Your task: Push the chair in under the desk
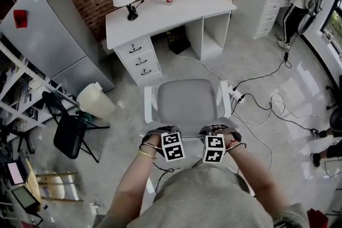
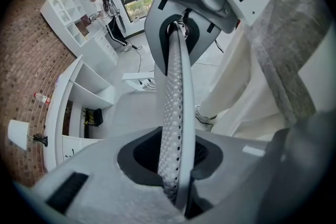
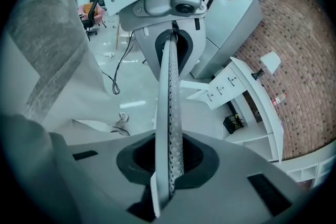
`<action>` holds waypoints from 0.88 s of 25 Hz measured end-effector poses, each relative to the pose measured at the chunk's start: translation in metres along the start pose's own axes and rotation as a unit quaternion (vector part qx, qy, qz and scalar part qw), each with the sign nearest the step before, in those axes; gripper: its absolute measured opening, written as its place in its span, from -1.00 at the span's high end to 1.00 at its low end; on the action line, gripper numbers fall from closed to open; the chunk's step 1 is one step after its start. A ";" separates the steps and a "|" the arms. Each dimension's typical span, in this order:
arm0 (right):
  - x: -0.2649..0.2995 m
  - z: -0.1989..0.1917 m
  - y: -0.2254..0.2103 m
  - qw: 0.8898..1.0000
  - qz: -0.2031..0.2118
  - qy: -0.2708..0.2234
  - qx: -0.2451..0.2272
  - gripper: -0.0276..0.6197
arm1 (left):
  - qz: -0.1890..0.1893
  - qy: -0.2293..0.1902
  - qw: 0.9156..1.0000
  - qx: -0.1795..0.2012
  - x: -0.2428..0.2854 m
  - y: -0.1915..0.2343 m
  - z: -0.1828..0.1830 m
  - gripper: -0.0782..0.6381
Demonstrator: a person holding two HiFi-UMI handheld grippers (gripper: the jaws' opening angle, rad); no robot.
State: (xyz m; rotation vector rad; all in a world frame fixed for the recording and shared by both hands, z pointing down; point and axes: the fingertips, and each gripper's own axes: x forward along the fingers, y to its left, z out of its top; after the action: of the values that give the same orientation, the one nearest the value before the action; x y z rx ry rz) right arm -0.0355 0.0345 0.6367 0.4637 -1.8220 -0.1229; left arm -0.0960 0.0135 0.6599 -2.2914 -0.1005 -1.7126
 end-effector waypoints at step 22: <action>-0.001 -0.025 -0.015 0.999 0.004 -0.011 -0.034 0.82 | 0.032 0.020 0.999 -0.024 0.013 0.015 0.020 0.59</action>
State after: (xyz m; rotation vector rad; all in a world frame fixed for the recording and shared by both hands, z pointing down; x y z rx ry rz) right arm -0.0083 0.0246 0.6380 0.4081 -1.8347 -0.1854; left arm -0.0706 0.0029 0.6642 -2.2660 0.0231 -1.7461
